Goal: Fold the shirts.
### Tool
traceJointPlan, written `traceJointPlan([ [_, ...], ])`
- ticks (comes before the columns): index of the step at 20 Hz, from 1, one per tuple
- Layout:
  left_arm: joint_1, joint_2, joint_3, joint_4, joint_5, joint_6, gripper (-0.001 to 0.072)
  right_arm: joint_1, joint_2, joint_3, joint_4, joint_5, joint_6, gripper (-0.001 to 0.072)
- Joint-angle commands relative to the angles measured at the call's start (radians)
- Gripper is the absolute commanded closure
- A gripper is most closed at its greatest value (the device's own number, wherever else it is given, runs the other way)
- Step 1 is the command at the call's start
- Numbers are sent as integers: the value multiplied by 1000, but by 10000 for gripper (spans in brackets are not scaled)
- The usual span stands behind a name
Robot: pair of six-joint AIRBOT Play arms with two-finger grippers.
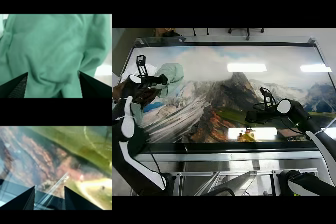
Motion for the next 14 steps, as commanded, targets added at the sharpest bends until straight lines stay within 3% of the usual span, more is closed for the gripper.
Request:
traceJointPlan([
  [1, -24, -191, 187, 6, 42, 5, 6, 0, -21, 0, -4, -5, 0, 309],
  [4, -34, -268, 269, 137, -22, -18, 32, 0, -34, 0, -3, -5, 0, 309],
  [6, -39, -270, 284, 159, -97, -40, 577, 0, -36, 0, -4, -6, 0, 310],
  [7, -43, -264, 300, 158, -135, -41, 693, 0, -35, 0, -4, -9, 0, 310],
  [10, -82, -200, 372, 149, -225, -52, 690, 0, -35, 0, -3, -8, 0, 311],
  [14, -187, 31, 370, 148, -280, -52, 689, 0, -32, 0, 0, -8, 0, 311],
])
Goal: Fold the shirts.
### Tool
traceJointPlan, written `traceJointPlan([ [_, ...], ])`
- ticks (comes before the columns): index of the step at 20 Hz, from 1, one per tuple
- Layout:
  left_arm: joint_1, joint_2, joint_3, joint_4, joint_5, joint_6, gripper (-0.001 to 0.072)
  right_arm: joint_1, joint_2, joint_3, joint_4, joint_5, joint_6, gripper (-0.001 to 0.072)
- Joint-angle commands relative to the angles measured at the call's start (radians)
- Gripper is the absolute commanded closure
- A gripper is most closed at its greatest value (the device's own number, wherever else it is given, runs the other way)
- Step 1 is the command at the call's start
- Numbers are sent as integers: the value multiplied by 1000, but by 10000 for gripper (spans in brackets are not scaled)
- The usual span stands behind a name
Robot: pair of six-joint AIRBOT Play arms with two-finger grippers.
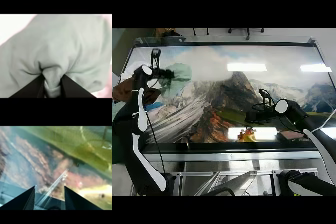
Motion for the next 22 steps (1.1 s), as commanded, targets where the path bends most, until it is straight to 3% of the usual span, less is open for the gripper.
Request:
traceJointPlan([
  [1, -91, 184, 14, 2, -108, -15, 689, 0, 8, 0, 3, 0, 0, 311],
  [5, -224, 373, -11, 2, -431, -188, 689, -27, 66, 5, -4, 59, -5, 329],
  [7, -299, 444, -127, 2, -522, -259, 688, -80, 117, 4, -10, 118, -33, 329],
  [10, -434, 487, -311, 2, -552, -275, 689, -189, 195, 4, -9, 160, -83, 329],
  [13, -568, 487, -448, 5, -476, -299, 664, -286, 243, 4, -8, 195, -103, 327],
  [14, -600, 487, -472, 6, -449, -299, 300, -306, 246, 4, -9, 200, -119, 319],
  [15, -618, 487, -481, 7, -443, -318, 8, -320, 244, 4, -8, 203, -135, 305],
  [17, -623, 488, -451, 31, -488, -327, 6, -328, 230, 4, -8, 198, -137, 108],
  [20, -558, 491, -357, 122, -663, -360, 7, -328, 175, 5, 30, 152, -227, 112],
  [22, -489, 526, -417, 94, -726, -383, 6, -328, 122, 14, 84, 102, -291, 112],
])
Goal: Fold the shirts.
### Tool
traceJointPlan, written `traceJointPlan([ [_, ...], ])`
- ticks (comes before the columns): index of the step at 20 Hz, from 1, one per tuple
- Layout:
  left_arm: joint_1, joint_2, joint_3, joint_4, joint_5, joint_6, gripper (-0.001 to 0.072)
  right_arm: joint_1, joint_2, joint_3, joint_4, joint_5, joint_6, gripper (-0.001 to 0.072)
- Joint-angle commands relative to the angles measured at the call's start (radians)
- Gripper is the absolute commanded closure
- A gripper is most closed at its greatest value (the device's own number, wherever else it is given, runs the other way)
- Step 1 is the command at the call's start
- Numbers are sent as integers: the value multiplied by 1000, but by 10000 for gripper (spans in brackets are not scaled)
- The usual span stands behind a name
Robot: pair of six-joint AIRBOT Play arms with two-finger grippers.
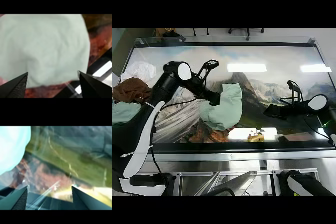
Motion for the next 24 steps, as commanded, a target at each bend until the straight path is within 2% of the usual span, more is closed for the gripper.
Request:
traceJointPlan([
  [1, 89, 55, -96, -10, -114, -41, 6, -7, -90, 18, 104, -81, -145, 112],
  [3, 135, 119, -293, -97, -30, -41, 7, -7, -181, 49, 195, -130, -253, 112],
  [6, 165, 206, -629, -216, 165, -24, 6, -6, -349, 122, 355, -185, -391, 113],
  [8, 164, 237, -793, -287, 290, 0, 6, -5, -473, 176, 496, -206, -505, 114],
  [10, 163, 249, -903, -395, 417, 47, 6, 8, -593, 231, 577, -219, -573, 114],
  [14, 162, 237, -971, -526, 648, 110, 7, 63, -753, 349, 601, -249, -585, 114],
  [16, 160, 208, -938, -547, 710, 127, 7, 103, -797, 405, 600, -295, -585, 114],
  [21, 135, 67, -782, -542, 674, 163, 9, 178, -846, 486, 601, -469, -597, 115],
  [22, 135, 32, -754, -544, 648, 170, 65, 188, -861, 501, 602, -483, -597, 116],
  [23, 135, 2, -730, -543, 613, 173, 245, 199, -874, 515, 608, -483, -597, 178],
  [24, 135, -23, -710, -542, 573, 187, 392, 207, -880, 521, 608, -478, -597, 317],
])
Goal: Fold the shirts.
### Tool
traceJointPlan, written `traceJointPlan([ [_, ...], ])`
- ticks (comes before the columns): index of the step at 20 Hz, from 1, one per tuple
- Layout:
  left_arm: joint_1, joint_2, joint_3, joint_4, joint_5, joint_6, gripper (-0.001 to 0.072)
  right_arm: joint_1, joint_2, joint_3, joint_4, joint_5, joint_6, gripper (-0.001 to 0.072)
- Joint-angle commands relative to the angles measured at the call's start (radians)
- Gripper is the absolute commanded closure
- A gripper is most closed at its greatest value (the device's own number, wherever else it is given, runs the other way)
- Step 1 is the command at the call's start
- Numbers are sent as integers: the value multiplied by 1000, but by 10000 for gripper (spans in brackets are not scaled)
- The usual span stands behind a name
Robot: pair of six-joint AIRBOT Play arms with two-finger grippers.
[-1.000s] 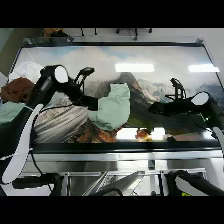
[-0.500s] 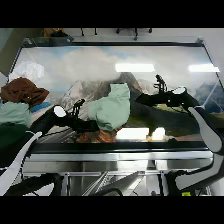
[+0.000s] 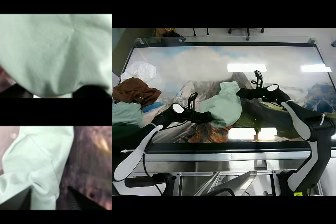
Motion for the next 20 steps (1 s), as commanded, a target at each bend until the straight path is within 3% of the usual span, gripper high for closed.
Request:
traceJointPlan([
  [1, -3, -97, 87, -7, -116, 41, 533, 39, -32, 37, 4, -40, -7, 399],
  [2, 6, -108, 101, -3, -152, 48, 648, 46, -29, 43, 8, -28, -15, 513],
  [3, 17, -108, 112, -4, -175, 58, 689, 47, -25, 54, 7, -6, -24, 644],
  [4, 25, -100, 119, -3, -187, 58, 689, 45, -16, 67, 6, 12, -24, 690],
  [8, 112, 22, 161, -2, -288, 58, 689, 19, 102, 102, -24, 55, -24, 691],
  [14, 271, 364, 311, -2, -482, -10, 690, -99, 511, 103, -45, 142, -24, 691],
  [17, 332, 547, 411, -1, -517, -45, 690, -109, 737, 103, -148, 161, -11, 691],
  [20, 357, 688, 435, -1, -517, -64, 689, -109, 885, 103, -189, 286, 36, 691],
])
